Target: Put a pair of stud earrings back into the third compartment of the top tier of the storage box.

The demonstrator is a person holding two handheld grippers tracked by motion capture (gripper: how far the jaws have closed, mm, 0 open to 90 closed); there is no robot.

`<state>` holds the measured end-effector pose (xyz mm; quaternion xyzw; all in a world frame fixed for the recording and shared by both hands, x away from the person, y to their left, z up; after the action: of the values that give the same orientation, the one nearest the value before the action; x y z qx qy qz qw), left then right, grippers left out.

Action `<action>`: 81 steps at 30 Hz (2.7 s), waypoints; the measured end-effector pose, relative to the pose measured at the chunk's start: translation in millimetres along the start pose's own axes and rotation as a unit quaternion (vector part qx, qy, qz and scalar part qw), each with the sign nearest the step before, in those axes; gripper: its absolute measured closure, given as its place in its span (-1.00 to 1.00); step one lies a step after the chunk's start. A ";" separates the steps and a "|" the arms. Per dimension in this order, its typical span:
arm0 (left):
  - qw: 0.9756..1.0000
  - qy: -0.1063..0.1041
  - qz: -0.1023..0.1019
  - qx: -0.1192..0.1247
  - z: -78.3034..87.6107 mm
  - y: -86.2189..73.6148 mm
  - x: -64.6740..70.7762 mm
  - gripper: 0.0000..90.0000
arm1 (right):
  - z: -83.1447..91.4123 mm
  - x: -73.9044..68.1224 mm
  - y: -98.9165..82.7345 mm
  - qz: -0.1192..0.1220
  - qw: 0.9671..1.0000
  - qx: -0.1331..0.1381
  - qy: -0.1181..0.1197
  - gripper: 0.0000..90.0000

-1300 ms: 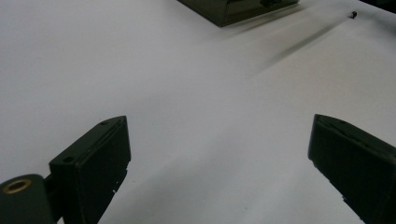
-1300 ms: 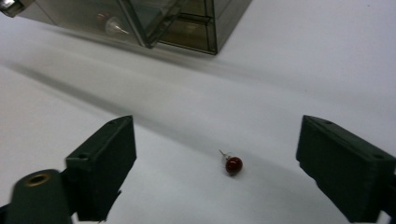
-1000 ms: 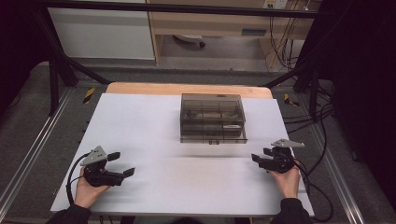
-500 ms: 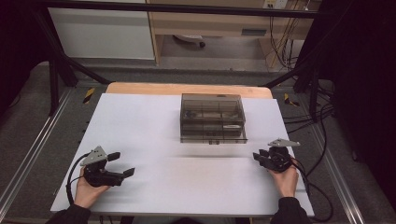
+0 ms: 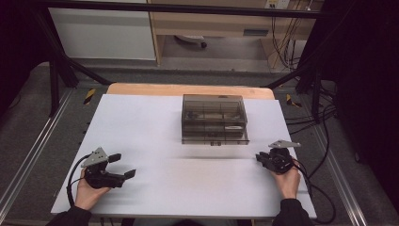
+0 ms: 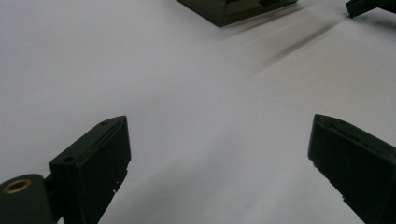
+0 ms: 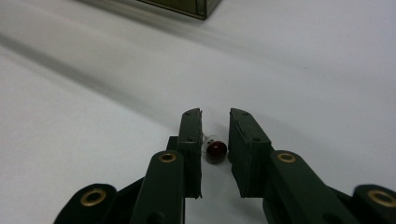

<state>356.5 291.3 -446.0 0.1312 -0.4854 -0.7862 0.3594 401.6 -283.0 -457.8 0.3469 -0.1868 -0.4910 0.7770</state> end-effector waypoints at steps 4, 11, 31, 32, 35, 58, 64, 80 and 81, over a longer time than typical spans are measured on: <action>1.000 0.000 0.001 0.000 0.2 -0.1 -0.4 -0.87 | -0.9 -0.3 -0.2 0.001 1.000 -0.003 0.000 0.70; 1.000 0.000 0.000 0.000 0.3 0.1 0.0 -0.87 | -1.6 -1.1 -0.6 0.007 1.000 -0.006 -0.003 0.76; 1.000 0.000 -0.001 -0.002 -0.2 -0.2 0.0 -0.87 | 8.2 -6.7 3.3 0.018 1.000 0.005 0.004 0.78; 1.000 0.000 -0.001 -0.002 -0.2 -0.2 0.0 -0.87 | 9.7 -7.4 3.6 0.018 1.000 0.005 0.005 0.78; 1.000 0.000 -0.001 -0.001 0.0 -0.2 0.0 -0.87 | 12.9 -8.8 3.5 0.019 1.000 0.009 0.008 0.79; 1.000 0.002 0.000 -0.003 -0.2 -0.5 -0.6 -0.87 | 39.0 -25.9 10.9 0.035 0.998 0.029 0.034 0.79; 1.000 0.002 -0.001 -0.004 -0.7 -0.5 -0.2 -0.87 | 46.2 -30.1 14.9 0.040 0.998 0.033 0.041 0.79; 1.000 0.002 -0.001 -0.004 -0.4 -0.5 -0.1 -0.87 | 62.7 -42.6 27.5 0.059 0.996 0.041 0.058 0.78; 1.000 0.002 -0.001 -0.004 -0.4 -0.5 -0.1 -0.87 | 64.0 -43.6 28.7 0.057 0.996 0.043 0.059 0.78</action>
<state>356.6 291.3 -446.6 0.1321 -0.4815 -0.7881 0.3600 359.9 -258.8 -390.7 0.3973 -0.1811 -0.4158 0.7978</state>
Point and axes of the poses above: each handheld gripper's, and its own axes: z roughly backward along the jaws, y roughly out of its top, x roughly to its right, the point moved 1 cm from there along -z, roughly forward along the jaws, and after that the axes turned 1 degree about -y, right-handed, at the moved point
